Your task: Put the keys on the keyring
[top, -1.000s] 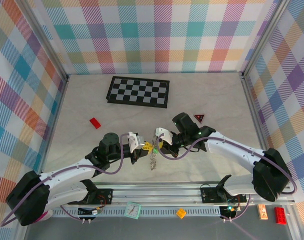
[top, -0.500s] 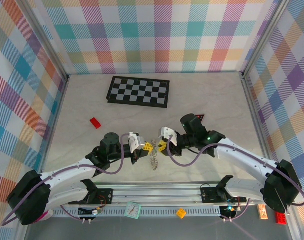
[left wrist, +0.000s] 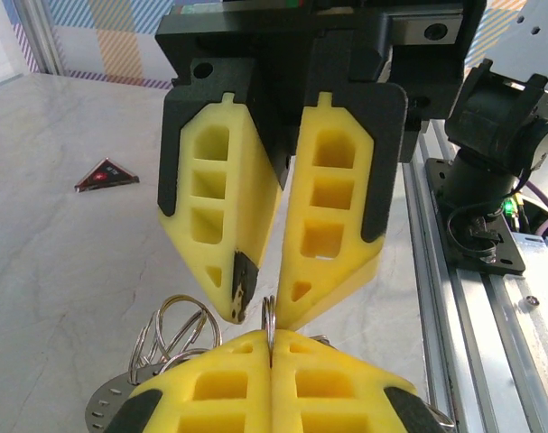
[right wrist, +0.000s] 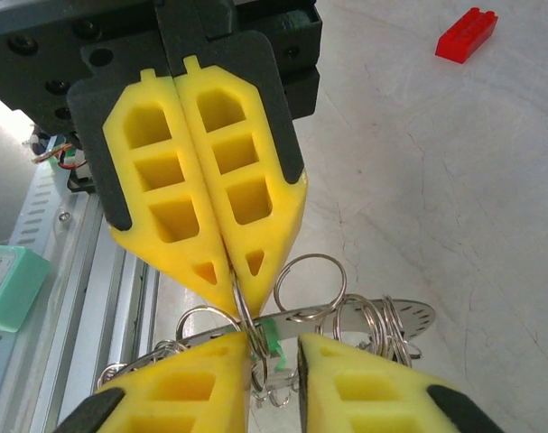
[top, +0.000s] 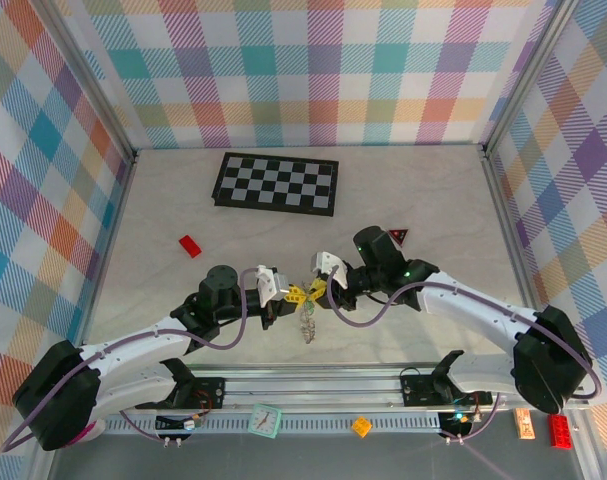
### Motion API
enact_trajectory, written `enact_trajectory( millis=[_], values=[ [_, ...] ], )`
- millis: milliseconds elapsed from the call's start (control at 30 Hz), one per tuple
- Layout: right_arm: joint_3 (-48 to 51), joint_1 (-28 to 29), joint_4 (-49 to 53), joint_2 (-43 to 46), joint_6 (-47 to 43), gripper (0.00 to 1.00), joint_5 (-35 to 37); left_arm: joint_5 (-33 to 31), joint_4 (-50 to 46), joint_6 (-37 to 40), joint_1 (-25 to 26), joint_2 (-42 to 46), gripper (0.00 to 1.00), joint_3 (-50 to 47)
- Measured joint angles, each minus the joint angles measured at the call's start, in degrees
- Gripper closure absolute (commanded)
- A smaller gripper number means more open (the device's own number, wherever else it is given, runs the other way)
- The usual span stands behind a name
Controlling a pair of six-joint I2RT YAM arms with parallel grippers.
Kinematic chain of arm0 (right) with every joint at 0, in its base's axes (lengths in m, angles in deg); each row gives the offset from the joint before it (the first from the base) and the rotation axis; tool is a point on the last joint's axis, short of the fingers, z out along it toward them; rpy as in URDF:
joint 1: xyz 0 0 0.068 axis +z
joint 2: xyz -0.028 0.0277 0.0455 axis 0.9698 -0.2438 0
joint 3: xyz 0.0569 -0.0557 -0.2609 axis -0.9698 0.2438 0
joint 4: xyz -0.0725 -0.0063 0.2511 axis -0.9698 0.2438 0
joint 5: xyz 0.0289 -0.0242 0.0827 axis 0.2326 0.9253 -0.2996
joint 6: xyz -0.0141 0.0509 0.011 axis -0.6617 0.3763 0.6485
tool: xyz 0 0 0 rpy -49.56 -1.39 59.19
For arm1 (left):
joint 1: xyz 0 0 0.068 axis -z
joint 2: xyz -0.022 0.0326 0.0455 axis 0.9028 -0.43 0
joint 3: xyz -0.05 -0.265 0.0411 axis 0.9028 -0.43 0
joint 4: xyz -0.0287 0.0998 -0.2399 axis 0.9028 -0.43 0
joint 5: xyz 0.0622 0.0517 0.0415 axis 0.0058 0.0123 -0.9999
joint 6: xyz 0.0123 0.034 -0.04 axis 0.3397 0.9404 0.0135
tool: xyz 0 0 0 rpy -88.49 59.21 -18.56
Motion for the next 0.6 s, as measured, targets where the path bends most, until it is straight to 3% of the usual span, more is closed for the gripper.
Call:
enact_trajectory(
  millis=[167, 267, 333, 600],
  values=[
    [0.0, 0.0, -0.59, -0.37, 0.7, 1.0, -1.07, -0.09, 1.14, -0.07, -0.02, -0.07, 1.0, -0.42],
    [0.0, -0.04, -0.52, -0.46, 0.46, 1.0, -1.44, -0.63, 1.22, -0.33, 0.0, -0.07, 0.83, -0.46],
    [-0.2, -0.04, 0.15, -0.46, 0.09, 1.0, -1.38, -0.9, 1.14, -0.15, 0.0, -0.04, 0.78, -0.46],
    [-7.19, 0.81, 11.23, -2.16, -5.68, 1.0, 2.14, -2.54, -7.63, 2.73, 0.0, 1.25, 0.76, 2.4]
  ],
)
